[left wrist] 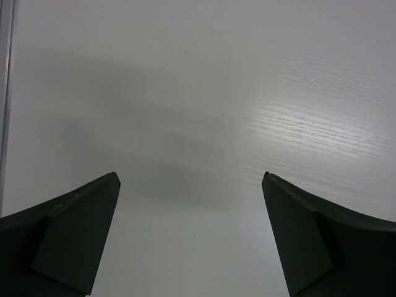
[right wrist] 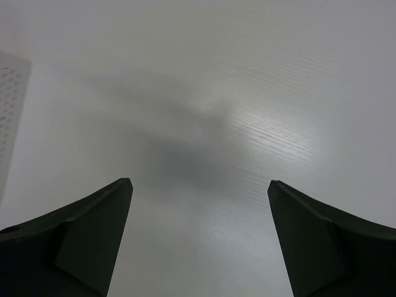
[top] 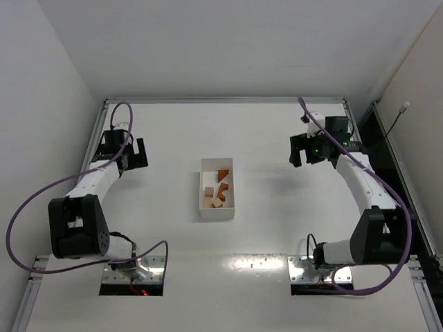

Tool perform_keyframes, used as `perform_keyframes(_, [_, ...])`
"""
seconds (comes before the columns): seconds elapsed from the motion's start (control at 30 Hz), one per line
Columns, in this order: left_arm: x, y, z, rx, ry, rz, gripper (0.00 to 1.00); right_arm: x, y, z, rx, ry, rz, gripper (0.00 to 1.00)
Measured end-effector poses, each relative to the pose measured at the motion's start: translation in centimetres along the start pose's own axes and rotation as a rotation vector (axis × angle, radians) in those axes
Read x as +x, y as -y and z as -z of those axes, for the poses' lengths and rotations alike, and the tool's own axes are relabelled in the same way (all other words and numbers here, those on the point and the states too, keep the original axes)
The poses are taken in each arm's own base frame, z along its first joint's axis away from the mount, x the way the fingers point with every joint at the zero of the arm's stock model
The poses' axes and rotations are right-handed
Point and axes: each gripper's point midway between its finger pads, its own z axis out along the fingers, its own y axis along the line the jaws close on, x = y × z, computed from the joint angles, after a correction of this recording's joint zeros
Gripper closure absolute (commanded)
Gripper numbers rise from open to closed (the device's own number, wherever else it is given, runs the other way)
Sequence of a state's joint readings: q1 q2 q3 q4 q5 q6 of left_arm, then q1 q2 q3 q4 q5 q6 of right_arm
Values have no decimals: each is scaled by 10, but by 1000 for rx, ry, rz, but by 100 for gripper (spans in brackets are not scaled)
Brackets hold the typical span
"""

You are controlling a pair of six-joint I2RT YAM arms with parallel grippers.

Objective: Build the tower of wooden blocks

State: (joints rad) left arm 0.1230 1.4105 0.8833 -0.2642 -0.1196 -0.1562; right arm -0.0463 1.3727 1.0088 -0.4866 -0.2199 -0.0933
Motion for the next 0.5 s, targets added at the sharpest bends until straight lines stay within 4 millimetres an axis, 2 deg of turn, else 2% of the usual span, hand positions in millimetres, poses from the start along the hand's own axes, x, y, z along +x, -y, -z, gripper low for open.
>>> perform_keyframes(0.03, [1, 0, 1, 0, -1, -4, 0, -4, -11, 1, -38, 3, 21, 15])
perform_keyframes(0.1, [3, 0, 2, 2, -6, -12, 0, -17, -45, 2, -142, 14, 87, 19])
perform_keyframes(0.17, [2, -1, 4, 3, -3, -15, 0, -35, -89, 6, -251, 41, 186, 19])
perform_keyframes(0.27, [4, -2, 7, 1, 0, -18, 0, -58, -159, 15, -398, 77, 331, 26])
perform_keyframes(0.33, [6, -3, 9, -5, -2, -18, 0, -63, -192, 18, -459, 77, 374, 26])
perform_keyframes(0.37, [6, -4, 9, -9, -1, -18, 0, -63, -203, 16, -470, 65, 372, 30])
perform_keyframes(0.4, [5, -5, 10, -13, 2, -17, 0, -61, -209, 12, -464, 48, 357, 40])
perform_keyframes(0.5, [3, -7, 13, -24, 14, -16, 0, -43, -203, -8, -391, -53, 254, 43])
